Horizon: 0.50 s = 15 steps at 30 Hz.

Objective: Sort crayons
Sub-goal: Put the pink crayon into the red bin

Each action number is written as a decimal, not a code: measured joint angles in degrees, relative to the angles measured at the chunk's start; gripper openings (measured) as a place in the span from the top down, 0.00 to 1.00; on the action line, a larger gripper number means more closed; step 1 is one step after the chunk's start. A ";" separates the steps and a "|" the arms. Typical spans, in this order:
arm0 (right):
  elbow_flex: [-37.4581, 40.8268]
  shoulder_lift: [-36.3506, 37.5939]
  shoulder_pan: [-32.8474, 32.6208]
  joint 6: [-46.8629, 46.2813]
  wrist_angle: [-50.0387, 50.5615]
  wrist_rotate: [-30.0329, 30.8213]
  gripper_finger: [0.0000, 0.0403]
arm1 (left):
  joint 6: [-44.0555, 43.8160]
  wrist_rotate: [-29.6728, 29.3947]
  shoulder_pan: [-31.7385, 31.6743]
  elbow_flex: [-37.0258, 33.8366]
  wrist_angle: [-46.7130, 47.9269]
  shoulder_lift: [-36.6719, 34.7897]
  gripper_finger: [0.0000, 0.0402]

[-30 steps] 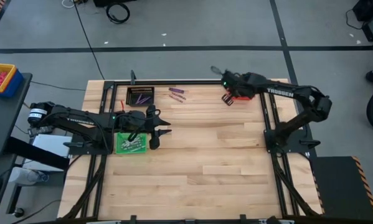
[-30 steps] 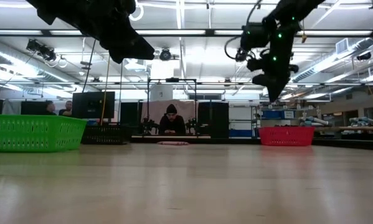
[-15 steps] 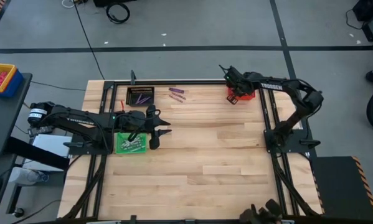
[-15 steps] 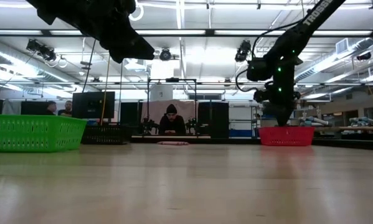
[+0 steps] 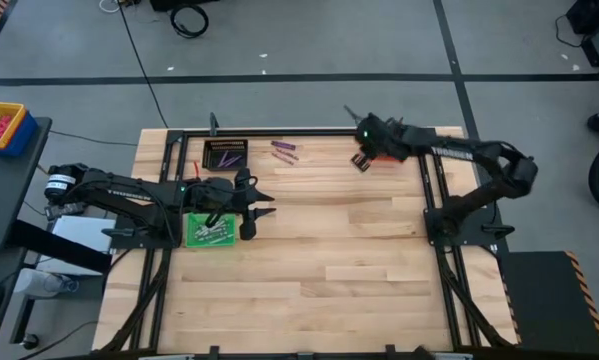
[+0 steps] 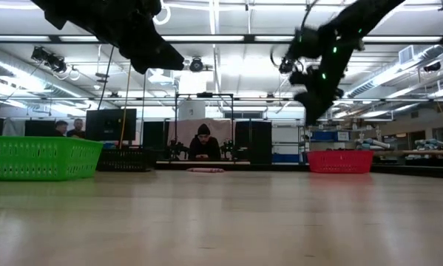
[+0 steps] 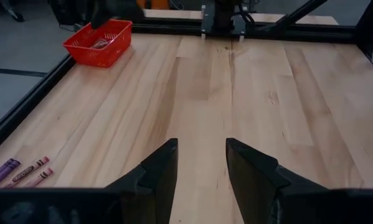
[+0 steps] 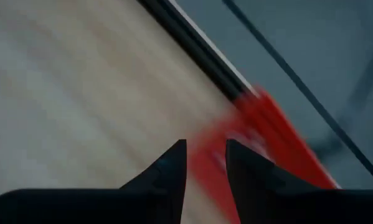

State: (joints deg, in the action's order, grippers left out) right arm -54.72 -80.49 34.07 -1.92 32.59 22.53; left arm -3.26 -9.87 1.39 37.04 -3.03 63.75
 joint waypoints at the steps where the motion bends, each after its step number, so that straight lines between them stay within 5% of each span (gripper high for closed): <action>1: 0.79 1.42 -3.02 -0.76 -2.49 -0.85 0.72 | -0.01 -0.10 0.00 0.00 -0.31 0.00 0.63; 9: 13.13 9.83 -26.22 -1.41 -32.06 -1.60 0.72 | -3.74 -2.95 -0.62 0.04 -10.96 6.15 0.63; 15: 16.70 13.35 -33.59 3.98 -45.67 1.64 0.72 | -4.92 -1.94 -8.40 7.21 -9.93 19.91 0.63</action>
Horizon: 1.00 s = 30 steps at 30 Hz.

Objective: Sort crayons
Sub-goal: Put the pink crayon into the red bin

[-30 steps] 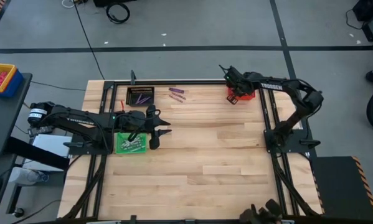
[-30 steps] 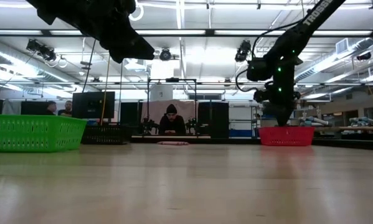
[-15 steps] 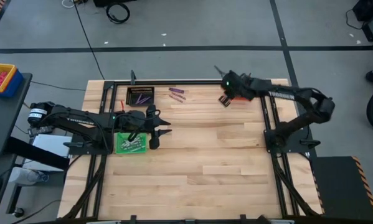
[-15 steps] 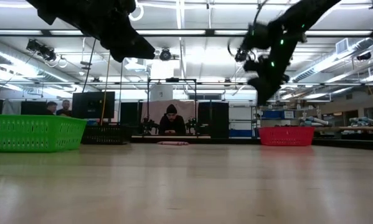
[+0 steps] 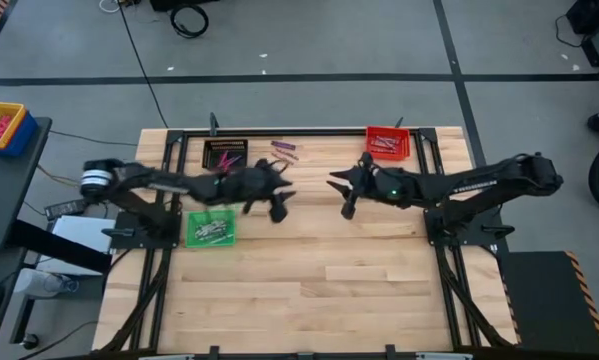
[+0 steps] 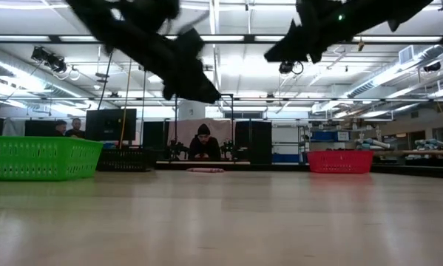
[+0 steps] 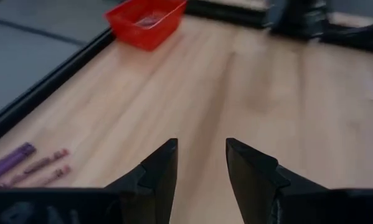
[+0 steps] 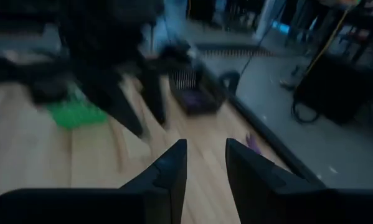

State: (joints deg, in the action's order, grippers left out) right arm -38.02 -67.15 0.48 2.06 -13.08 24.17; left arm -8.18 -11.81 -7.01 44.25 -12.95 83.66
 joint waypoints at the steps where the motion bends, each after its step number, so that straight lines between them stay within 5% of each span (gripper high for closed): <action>1: -0.02 0.52 -0.44 -0.12 -0.99 0.21 0.72 | 0.49 1.53 -1.80 2.76 1.79 2.18 0.63; 7: -0.02 4.61 -3.63 -1.18 -1.12 -0.08 0.72 | 14.29 9.68 -11.62 17.93 14.92 13.30 0.63; 14: -0.04 7.33 -8.37 -3.97 3.83 -0.24 0.72 | 23.93 22.43 -23.74 24.41 25.48 22.94 0.63; 20: -0.06 7.10 -10.85 -4.34 5.72 0.19 0.72 | 32.22 23.69 -29.05 24.41 27.39 26.80 0.63; 30: -0.09 5.64 -11.29 -9.59 8.09 0.19 0.72 | 39.02 20.21 -29.42 24.48 24.91 29.90 0.63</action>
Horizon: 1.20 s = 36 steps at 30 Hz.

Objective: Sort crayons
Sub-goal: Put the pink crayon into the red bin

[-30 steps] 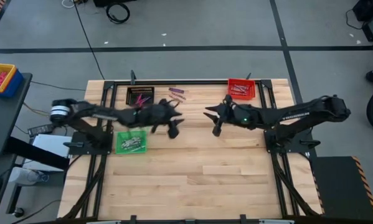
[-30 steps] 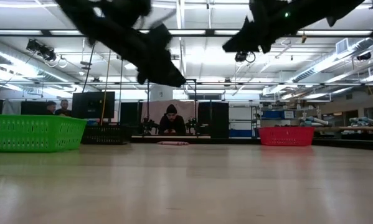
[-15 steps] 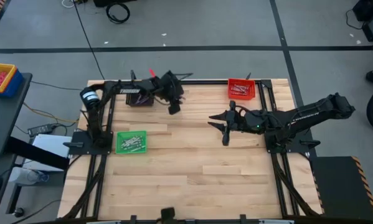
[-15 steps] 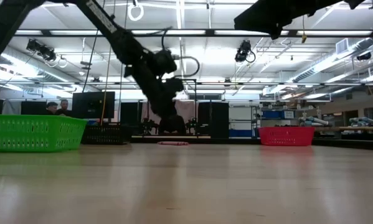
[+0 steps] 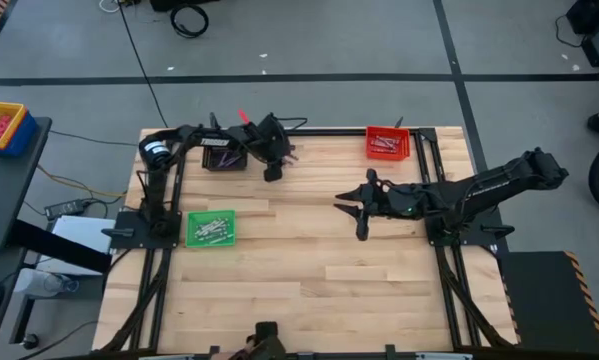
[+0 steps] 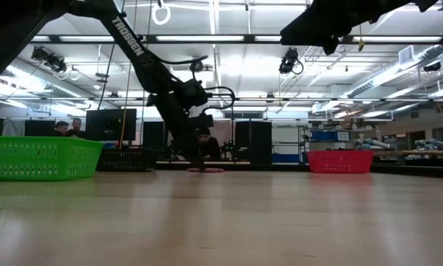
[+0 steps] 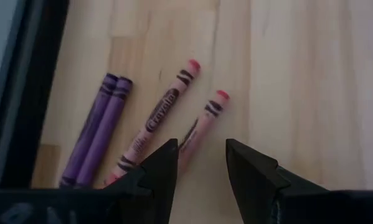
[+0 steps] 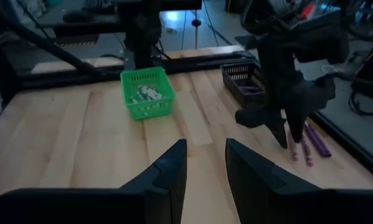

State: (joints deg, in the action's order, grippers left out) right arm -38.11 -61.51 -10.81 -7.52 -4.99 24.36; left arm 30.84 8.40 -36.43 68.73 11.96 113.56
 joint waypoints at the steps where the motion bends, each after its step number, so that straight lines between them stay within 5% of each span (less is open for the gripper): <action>1: -0.02 -0.22 0.00 -0.36 -0.40 0.00 0.72 | 0.32 -0.13 0.00 0.05 -0.55 0.43 0.63; 11: -0.02 -0.24 -0.02 -0.49 -0.45 0.05 0.72 | -4.54 -0.46 0.35 0.22 0.51 2.17 0.66; 22: -0.02 -0.24 -0.07 0.04 -0.49 0.04 0.72 | -12.91 -5.35 3.72 0.16 3.47 0.90 0.95; 29: -0.02 -0.24 -0.07 1.67 -0.27 0.04 0.72 | -20.02 -3.67 9.25 -0.45 13.47 -9.98 0.92; 36: -0.02 -0.24 -0.07 2.13 0.71 0.00 0.72 | -27.24 -3.99 18.77 -2.21 0.46 -23.28 0.93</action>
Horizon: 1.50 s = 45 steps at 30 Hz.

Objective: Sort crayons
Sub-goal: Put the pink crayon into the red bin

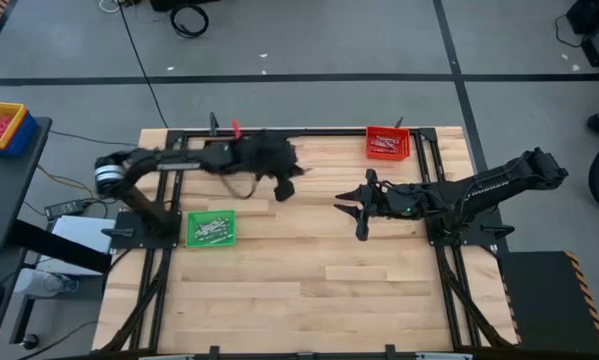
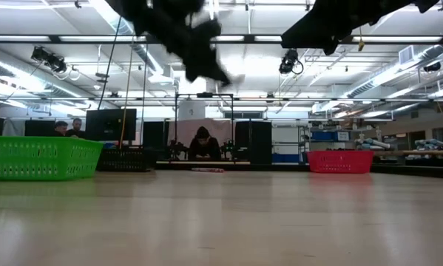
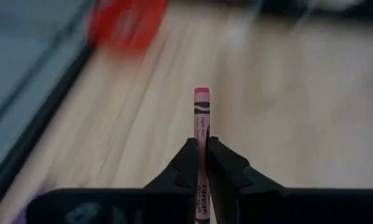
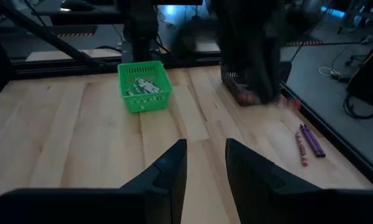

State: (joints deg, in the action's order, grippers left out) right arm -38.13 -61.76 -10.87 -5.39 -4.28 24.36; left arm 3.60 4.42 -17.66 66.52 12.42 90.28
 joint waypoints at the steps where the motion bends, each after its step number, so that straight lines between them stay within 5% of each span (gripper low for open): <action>1: 0.00 0.00 0.00 -0.18 0.20 -0.36 0.72 | -0.94 0.09 1.84 -0.79 -3.86 -1.45 0.93; 9: 0.09 -2.77 -1.02 -1.95 -7.89 -13.65 0.68 | -8.34 -0.52 17.49 -11.76 -47.60 -3.25 0.94; 15: 0.09 -6.20 -1.79 -1.99 -16.46 -13.59 0.64 | -5.70 -6.70 23.04 -13.92 -56.84 -1.77 0.97; 25: 0.09 -6.64 -1.42 -1.15 -18.27 -13.48 0.64 | -5.10 -7.57 24.14 -13.90 -53.64 -1.72 0.97; 31: 0.02 -7.72 -1.40 2.51 -11.85 -12.56 0.64 | -4.21 -7.55 23.24 -13.83 -39.05 -1.47 0.97; 39: -0.63 -22.81 -4.56 -3.05 -10.12 3.51 0.65 | -3.43 -7.32 24.47 -13.76 -30.45 1.96 0.97; 45: -2.87 -33.23 -11.64 -18.90 -9.19 15.00 0.65 | -0.28 -7.38 24.02 -13.79 -28.26 2.37 0.97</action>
State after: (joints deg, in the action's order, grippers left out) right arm -41.00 -94.99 -22.51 -24.29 -13.47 39.36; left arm 3.32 -2.96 6.36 52.73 -15.84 92.64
